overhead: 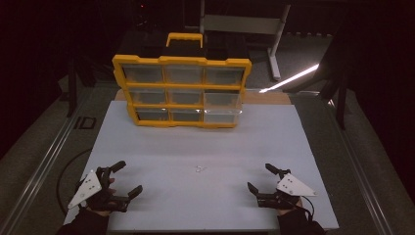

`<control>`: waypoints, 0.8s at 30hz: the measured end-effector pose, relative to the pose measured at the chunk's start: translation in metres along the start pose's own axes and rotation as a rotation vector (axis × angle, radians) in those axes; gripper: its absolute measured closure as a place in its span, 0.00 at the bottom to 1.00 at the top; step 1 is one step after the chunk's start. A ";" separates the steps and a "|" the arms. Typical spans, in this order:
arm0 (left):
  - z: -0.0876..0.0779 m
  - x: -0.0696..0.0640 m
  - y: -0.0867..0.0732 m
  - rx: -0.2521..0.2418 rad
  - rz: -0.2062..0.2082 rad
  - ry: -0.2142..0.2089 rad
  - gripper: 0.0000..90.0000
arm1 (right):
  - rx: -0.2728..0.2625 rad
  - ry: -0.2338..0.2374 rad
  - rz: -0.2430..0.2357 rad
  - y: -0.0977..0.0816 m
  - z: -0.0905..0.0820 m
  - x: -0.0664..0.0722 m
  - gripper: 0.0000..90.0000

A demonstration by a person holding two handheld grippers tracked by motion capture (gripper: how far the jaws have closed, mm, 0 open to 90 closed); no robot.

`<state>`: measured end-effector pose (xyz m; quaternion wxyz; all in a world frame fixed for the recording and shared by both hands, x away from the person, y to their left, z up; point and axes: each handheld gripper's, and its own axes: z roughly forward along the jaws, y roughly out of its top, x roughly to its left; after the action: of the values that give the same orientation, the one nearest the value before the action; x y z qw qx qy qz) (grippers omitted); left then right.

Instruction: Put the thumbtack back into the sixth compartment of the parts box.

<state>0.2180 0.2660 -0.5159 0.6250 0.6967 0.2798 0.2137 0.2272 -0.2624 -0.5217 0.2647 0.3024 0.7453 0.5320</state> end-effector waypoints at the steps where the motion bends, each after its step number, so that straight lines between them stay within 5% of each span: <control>1: 0.000 0.000 0.000 0.003 0.001 -0.001 0.00 | 0.000 -0.001 -0.003 0.000 0.000 0.000 0.11; 24: 0.004 -0.001 0.001 0.008 -0.026 -0.032 0.00 | -0.031 -0.042 -0.002 0.001 -0.004 -0.001 0.11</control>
<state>0.2201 0.2617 -0.5155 0.6293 0.6990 0.2796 0.1930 0.2248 -0.2655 -0.5194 0.2855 0.3085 0.7316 0.5368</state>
